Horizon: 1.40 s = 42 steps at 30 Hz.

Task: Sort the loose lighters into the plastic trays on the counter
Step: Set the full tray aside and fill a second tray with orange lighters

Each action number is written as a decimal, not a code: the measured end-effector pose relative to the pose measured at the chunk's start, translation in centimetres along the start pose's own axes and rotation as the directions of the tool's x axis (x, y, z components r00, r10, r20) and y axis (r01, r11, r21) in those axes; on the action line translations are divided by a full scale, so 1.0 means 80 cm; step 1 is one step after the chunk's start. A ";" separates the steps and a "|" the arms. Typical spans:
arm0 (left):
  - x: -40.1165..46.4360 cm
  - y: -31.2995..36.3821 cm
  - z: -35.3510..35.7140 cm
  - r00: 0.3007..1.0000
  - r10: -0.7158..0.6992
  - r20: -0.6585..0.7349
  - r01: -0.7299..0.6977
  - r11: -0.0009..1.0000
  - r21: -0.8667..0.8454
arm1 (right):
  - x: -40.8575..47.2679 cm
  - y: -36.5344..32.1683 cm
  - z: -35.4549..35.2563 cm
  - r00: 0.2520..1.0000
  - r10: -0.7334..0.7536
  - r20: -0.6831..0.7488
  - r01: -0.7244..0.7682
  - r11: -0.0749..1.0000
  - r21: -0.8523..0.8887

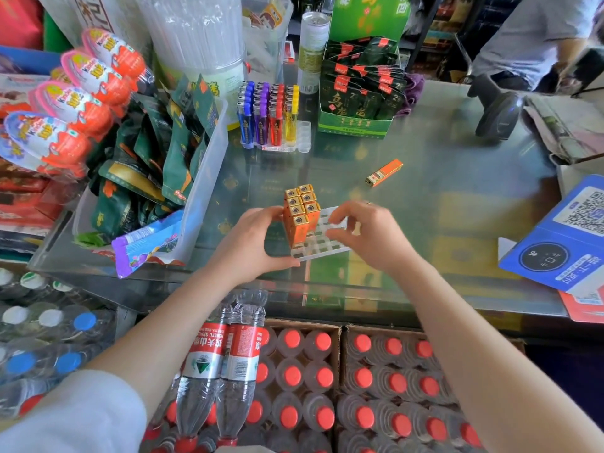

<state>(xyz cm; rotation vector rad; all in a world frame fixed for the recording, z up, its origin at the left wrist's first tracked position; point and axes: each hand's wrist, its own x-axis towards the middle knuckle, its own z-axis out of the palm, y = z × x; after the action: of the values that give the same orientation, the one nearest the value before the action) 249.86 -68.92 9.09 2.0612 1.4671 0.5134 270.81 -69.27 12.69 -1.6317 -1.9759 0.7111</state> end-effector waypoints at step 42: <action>0.007 0.008 -0.003 0.999 -0.018 0.034 0.019 0.998 -0.054 | 0.065 0.045 0.006 0.964 0.201 -0.176 -0.234 0.952 -0.198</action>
<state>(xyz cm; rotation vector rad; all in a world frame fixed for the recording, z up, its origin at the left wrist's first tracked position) 250.35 -68.54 9.70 2.0031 1.4362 0.5034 272.26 -63.67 10.12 -1.9951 -1.8335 0.4407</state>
